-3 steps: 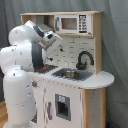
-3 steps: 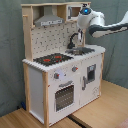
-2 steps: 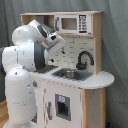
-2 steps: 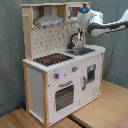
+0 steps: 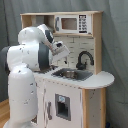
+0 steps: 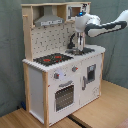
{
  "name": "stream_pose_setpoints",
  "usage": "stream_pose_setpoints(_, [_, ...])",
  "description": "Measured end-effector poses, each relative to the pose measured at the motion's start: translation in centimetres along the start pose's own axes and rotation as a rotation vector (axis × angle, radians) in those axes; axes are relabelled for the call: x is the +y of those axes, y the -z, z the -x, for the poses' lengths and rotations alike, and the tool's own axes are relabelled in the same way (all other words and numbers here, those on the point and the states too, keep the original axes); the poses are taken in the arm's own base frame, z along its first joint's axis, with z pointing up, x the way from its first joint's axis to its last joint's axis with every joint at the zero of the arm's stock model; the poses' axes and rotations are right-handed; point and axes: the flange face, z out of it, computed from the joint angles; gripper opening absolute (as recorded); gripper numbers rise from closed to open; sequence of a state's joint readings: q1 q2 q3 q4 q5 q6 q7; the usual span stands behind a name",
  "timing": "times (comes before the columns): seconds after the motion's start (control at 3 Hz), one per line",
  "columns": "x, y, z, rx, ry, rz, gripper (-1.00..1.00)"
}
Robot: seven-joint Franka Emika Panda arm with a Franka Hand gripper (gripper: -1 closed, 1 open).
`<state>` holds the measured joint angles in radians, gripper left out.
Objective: Play with the kitchen
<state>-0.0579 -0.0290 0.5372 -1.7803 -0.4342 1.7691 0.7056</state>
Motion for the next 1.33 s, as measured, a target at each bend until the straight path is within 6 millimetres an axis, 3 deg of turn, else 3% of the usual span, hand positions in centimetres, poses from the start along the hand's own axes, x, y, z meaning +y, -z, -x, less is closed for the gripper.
stream_pose_setpoints(0.67, [1.1, -4.5, -1.3, -0.158, 0.091, -0.052, 1.00])
stream_pose_setpoints(1.0, [0.3, -5.4, -3.3, -0.159, 0.120, -0.096, 1.00])
stream_pose_setpoints(1.33, [-1.9, -9.4, -3.8, -0.225, 0.156, -0.118, 1.00])
